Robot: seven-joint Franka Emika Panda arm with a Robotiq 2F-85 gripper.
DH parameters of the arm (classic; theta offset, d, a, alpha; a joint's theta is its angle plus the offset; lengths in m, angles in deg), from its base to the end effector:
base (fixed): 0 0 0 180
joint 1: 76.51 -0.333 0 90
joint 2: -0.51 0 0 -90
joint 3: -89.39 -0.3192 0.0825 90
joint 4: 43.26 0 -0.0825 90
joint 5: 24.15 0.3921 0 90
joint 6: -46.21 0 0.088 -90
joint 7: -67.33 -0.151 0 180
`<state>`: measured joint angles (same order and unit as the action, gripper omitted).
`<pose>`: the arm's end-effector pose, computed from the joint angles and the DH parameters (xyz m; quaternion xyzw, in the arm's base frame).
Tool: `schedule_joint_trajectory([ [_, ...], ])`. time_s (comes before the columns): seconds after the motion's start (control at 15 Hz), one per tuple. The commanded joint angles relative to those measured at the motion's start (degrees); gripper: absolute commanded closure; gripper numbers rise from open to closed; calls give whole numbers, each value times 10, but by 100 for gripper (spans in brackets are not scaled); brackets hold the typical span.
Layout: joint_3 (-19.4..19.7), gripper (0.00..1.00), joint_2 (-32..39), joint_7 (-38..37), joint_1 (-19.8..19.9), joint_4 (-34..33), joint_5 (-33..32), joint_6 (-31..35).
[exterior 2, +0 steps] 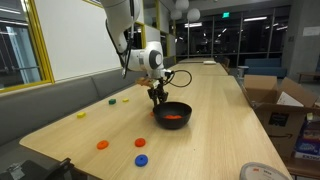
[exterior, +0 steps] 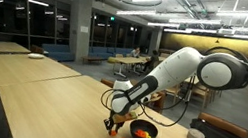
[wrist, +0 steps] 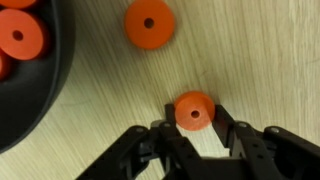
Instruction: Put the orange circles inside the black bowl.
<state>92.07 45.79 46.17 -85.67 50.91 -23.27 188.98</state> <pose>0.6944 0.0815 0.1095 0.9915 -0.1263 0.0313 0.0042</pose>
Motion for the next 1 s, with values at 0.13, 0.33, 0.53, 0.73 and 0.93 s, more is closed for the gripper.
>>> schedule_joint_trajectory([
  [0.13, 5, 75, -28, -1, -4, 9, 0, -19],
  [0.33, 12, 75, -59, -10, -11, 34, -6, -9],
  [0.53, 27, 75, -93, -25, -25, 61, -20, -13],
  [0.73, 48, 75, -131, -60, -44, 100, -47, -22],
  [0.93, 66, 75, -169, -101, -58, 145, -79, -33],
])
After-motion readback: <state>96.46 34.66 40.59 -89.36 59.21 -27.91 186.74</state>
